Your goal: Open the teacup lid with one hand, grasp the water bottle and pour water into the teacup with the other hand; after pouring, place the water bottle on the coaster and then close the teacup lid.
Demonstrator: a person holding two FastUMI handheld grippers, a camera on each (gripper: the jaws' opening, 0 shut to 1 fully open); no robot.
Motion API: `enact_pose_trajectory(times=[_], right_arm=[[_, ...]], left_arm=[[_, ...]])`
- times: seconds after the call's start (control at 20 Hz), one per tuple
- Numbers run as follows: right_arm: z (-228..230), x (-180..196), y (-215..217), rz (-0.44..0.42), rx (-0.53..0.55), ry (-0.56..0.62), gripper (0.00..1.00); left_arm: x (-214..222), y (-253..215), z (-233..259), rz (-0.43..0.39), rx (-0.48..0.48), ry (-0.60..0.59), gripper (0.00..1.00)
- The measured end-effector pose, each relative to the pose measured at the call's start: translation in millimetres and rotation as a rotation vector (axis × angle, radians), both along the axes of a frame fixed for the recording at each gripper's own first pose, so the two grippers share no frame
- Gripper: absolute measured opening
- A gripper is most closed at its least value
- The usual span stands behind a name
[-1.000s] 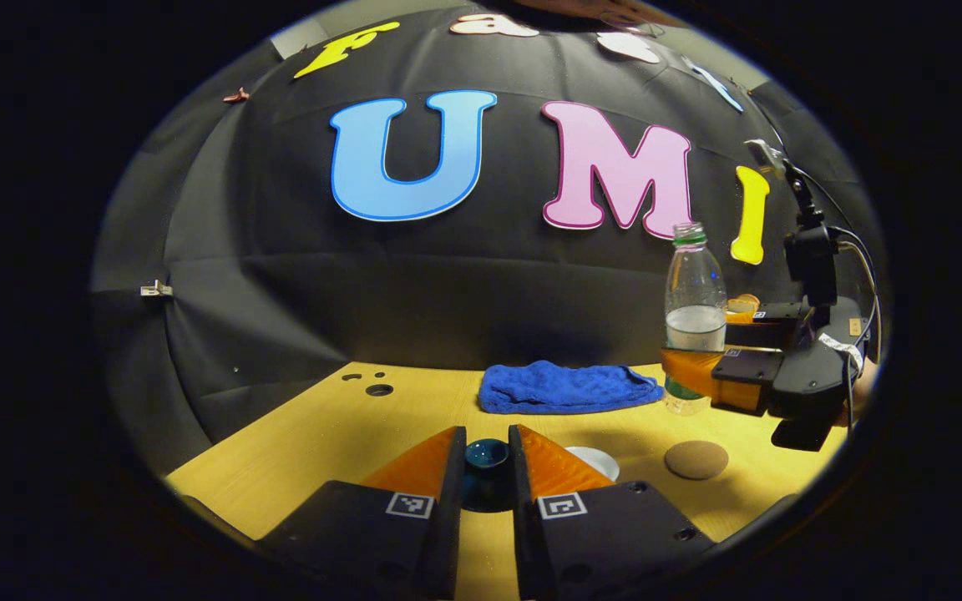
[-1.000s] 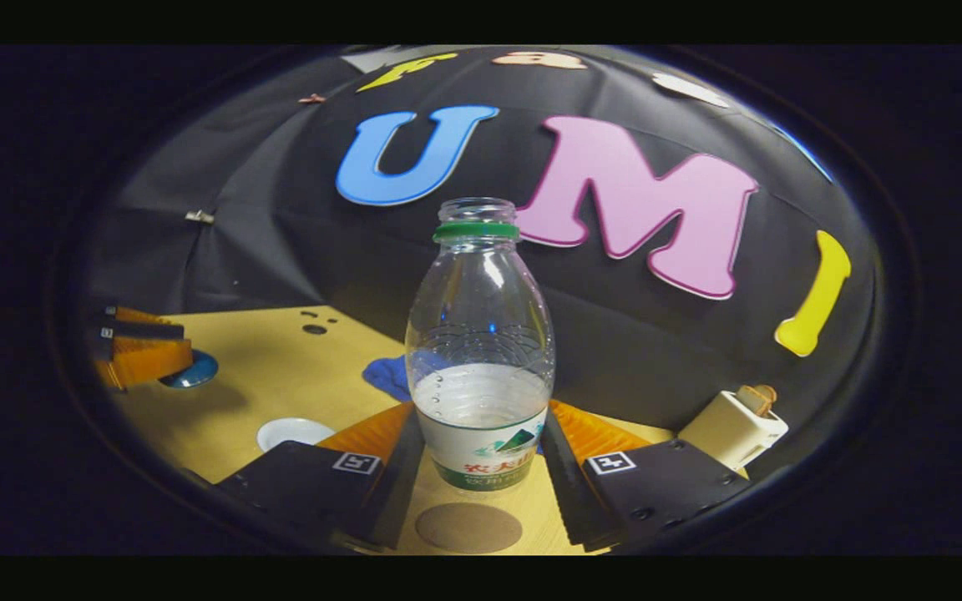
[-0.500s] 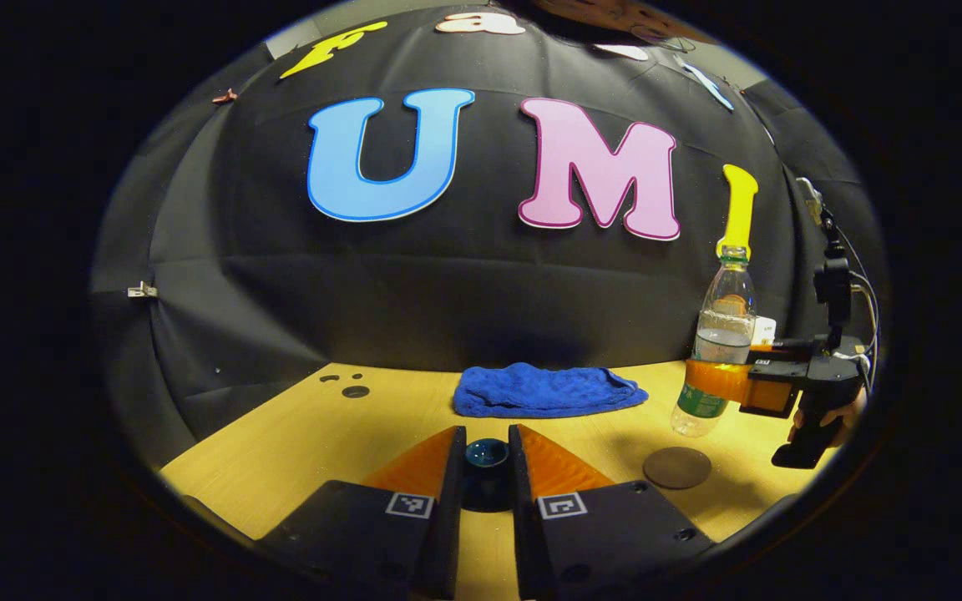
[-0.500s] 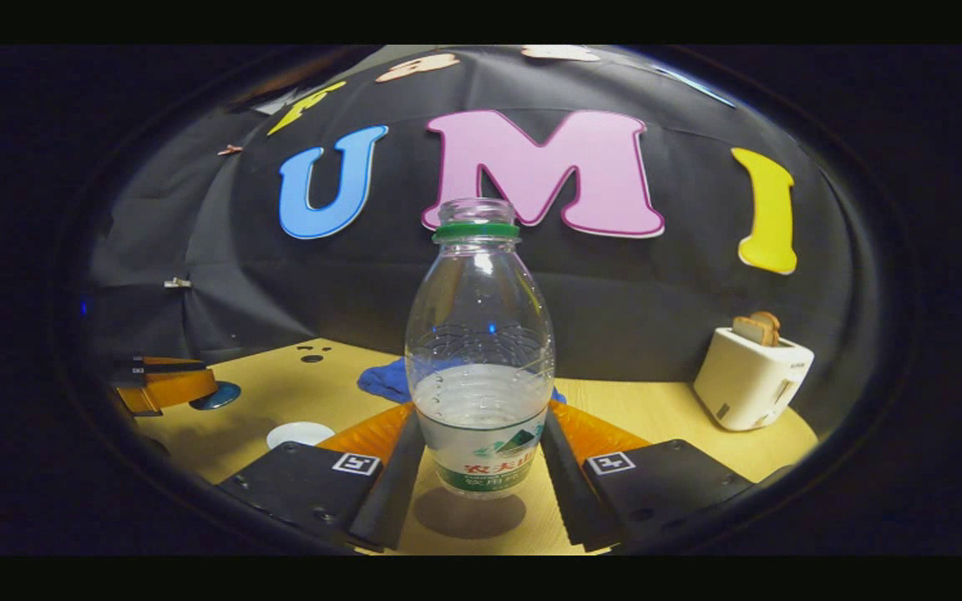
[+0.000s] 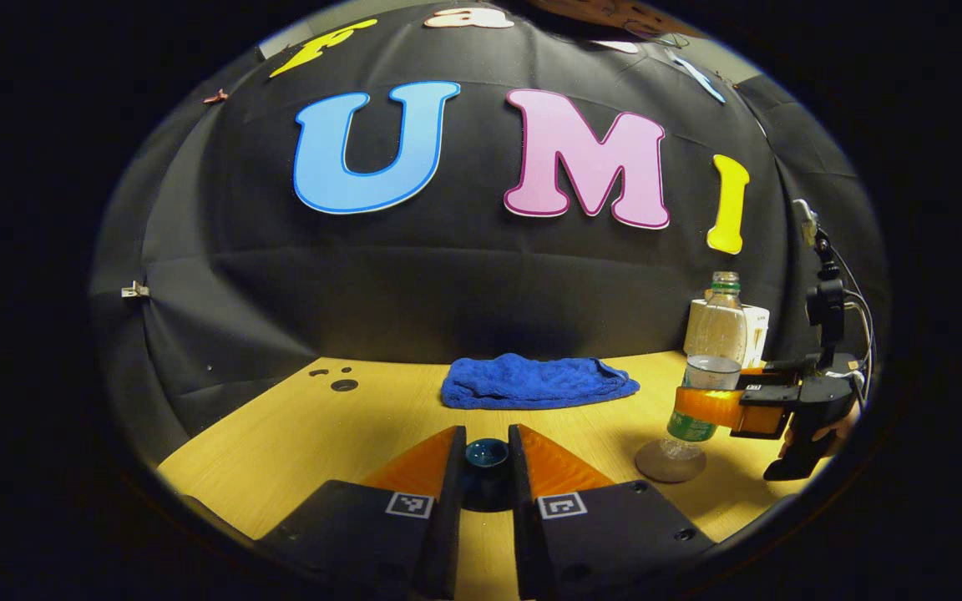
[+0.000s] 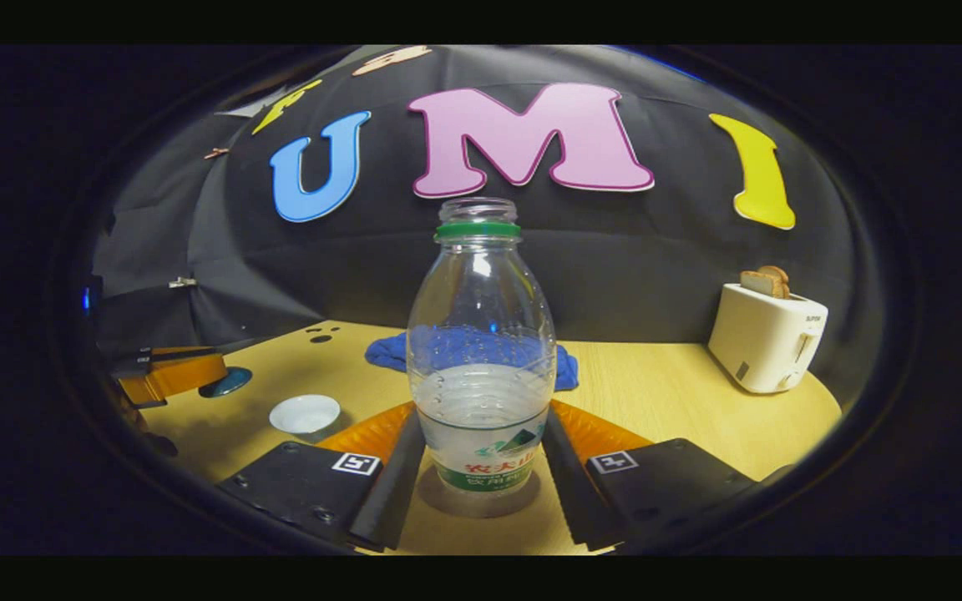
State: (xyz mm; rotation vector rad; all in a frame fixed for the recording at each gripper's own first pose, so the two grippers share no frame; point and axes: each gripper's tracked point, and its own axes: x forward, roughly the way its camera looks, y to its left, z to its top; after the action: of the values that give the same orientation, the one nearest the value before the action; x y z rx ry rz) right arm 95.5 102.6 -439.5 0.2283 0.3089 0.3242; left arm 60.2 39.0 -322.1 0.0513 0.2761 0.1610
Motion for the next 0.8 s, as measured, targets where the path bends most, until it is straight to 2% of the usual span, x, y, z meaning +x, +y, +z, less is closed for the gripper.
enact_pose_trajectory(times=[0.25, 0.3, 0.4, 0.45, 0.5, 0.55, 0.6, 0.65, 0.75, 0.8], right_arm=[[-11, 0, 5, 0.022, 0.008, 0.027, 0.76], [-13, -4, 6, 0.03, 0.002, 0.03, 0.73], [-15, -6, 11, 0.042, -0.006, 0.029, 0.78], [-19, -9, 13, 0.054, -0.006, 0.045, 0.8], [-25, -13, 16, 0.062, -0.007, 0.067, 0.8], [-29, -16, 15, 0.063, -0.005, 0.083, 0.81], [-32, -18, 13, 0.061, 0.0, 0.095, 0.83], [-34, -20, 13, 0.062, 0.004, 0.104, 0.86], [-39, -25, 11, 0.058, 0.01, 0.121, 0.89], [-41, -28, 10, 0.056, 0.012, 0.132, 0.9]], left_arm=[[-1, -2, -2, 0.003, -0.002, 0.002, 0.31], [-1, -2, -3, 0.004, -0.002, 0.001, 0.34], [0, -2, -2, 0.005, 0.0, 0.002, 0.27], [1, -2, -3, 0.004, 0.001, 0.002, 0.31], [1, -2, -4, 0.003, 0.003, 0.001, 0.27], [2, -3, -3, 0.002, 0.005, 0.001, 0.31], [3, -3, -4, -0.001, 0.008, 0.002, 0.27], [4, -4, -4, -0.003, 0.009, 0.003, 0.31], [6, -7, -5, -0.01, 0.008, 0.006, 0.31], [7, -8, -6, -0.013, 0.006, 0.004, 0.27]])
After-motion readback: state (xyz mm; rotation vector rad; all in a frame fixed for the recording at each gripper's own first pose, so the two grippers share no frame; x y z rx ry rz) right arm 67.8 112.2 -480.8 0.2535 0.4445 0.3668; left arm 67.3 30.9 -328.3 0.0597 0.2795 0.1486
